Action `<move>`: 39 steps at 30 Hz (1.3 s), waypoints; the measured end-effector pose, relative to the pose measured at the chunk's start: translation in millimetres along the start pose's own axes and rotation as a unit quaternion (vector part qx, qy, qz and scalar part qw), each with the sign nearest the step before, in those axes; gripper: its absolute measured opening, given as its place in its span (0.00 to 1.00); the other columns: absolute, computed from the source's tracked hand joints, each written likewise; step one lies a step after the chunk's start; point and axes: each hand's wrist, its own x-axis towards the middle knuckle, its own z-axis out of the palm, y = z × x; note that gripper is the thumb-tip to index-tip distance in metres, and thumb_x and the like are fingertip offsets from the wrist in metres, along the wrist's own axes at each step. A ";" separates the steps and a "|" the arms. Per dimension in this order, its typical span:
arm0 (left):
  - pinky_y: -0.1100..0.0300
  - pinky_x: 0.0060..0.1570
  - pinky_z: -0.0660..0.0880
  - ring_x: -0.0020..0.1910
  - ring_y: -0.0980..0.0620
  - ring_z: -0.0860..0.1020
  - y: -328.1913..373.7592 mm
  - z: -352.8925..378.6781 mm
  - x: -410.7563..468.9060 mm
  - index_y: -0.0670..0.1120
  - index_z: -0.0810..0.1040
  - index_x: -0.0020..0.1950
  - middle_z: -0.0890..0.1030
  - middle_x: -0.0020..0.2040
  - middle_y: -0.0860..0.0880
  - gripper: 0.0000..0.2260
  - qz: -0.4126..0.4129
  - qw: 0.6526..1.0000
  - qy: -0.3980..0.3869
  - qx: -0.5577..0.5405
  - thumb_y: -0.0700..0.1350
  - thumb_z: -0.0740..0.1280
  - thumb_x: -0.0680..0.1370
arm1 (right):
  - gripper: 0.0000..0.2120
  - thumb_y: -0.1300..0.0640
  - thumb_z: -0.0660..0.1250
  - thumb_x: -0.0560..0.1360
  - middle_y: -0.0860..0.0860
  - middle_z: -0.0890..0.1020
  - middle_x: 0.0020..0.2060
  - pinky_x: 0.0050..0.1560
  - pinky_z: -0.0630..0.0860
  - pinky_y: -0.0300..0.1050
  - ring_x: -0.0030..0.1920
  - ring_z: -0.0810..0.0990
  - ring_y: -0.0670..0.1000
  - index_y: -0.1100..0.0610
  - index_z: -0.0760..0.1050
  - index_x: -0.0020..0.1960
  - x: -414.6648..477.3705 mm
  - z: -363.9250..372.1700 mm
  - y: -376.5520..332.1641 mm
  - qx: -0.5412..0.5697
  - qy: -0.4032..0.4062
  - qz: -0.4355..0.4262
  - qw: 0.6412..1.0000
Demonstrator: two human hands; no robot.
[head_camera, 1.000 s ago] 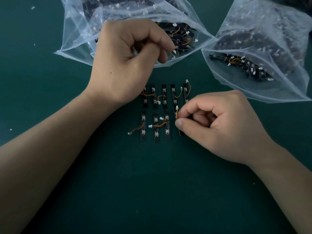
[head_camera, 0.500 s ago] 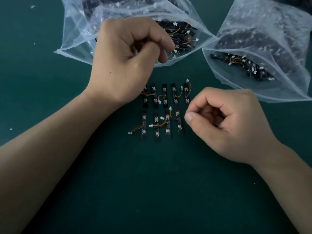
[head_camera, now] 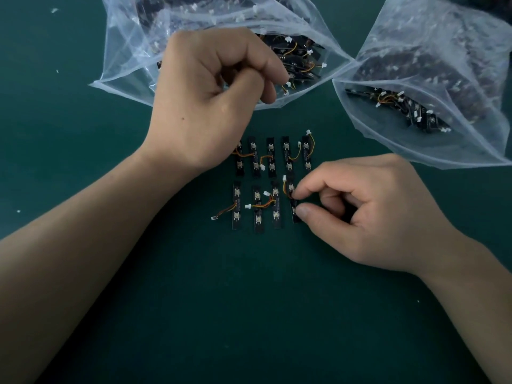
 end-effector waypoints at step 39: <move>0.62 0.59 0.53 0.72 0.48 0.68 -1.1 0.0 -3.1 0.55 0.86 0.60 0.81 0.65 0.60 0.14 -0.098 0.943 -0.080 0.306 0.48 0.62 0.82 | 0.03 0.56 0.74 0.76 0.43 0.72 0.26 0.34 0.62 0.36 0.28 0.71 0.45 0.51 0.84 0.43 0.2 1.5 1.8 0.051 0.013 0.003 0.999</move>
